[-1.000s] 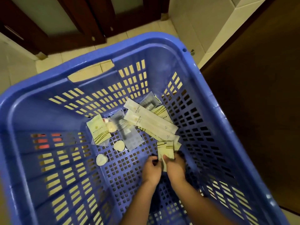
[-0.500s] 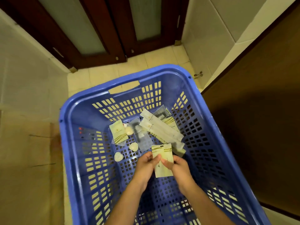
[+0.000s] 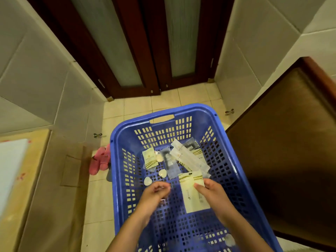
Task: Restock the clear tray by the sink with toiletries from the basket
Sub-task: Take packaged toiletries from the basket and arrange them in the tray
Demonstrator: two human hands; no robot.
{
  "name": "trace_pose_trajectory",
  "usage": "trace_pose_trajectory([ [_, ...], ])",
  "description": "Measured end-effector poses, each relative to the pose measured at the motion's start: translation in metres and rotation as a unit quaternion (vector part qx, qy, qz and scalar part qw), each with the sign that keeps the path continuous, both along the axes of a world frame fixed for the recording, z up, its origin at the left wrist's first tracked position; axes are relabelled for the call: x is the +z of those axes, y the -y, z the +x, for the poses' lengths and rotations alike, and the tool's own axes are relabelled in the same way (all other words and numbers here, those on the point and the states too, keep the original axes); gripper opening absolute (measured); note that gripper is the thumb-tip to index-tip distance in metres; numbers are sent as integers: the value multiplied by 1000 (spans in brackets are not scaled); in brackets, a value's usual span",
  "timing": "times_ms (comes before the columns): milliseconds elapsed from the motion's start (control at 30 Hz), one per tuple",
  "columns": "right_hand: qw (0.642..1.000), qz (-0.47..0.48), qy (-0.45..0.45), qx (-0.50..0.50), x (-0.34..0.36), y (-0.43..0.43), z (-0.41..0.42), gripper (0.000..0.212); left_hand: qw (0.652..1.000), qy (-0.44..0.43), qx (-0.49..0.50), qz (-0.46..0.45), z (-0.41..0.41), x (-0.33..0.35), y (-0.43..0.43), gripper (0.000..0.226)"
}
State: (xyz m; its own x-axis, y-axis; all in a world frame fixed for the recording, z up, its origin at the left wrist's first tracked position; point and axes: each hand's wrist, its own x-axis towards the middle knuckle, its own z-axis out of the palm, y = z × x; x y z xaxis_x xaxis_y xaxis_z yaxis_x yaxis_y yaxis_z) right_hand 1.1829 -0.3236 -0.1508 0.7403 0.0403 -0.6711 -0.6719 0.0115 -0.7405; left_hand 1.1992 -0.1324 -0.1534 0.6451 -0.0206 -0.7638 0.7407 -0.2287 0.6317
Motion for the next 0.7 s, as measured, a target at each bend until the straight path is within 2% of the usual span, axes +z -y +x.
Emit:
trace_pose_trajectory([
  [133, 997, -78, 10, -1, 3, 28, 3, 19, 999, 2, 45, 17, 4, 1, -10, 9],
  [233, 994, -109, 17, 1, -11, 37, 15, 3, 998, -6, 50, 32, 16, -18, -8, 10],
  [467, 964, -257, -38, 49, -124, 25, 66, 14, 996, -53, 63, 35, 59, -115, 27, 18],
  [500, 960, -268, -51, 58, -139, 20, 73, 9, 995, -57, 68, 38, 64, -132, 34, 20],
  [533, 957, -276, -55, 70, -157, 16, 80, 11, 994, -63, 78, 40, 67, -149, 40, 20],
  [600, 950, -285, -78, 104, -182, 9, 92, 32, 991, -87, 97, 36, 72, -176, 53, 12],
  [700, 935, -340, -79, 64, -207, 2, 103, 48, 990, -98, 96, 32, 74, -209, 69, 14],
])
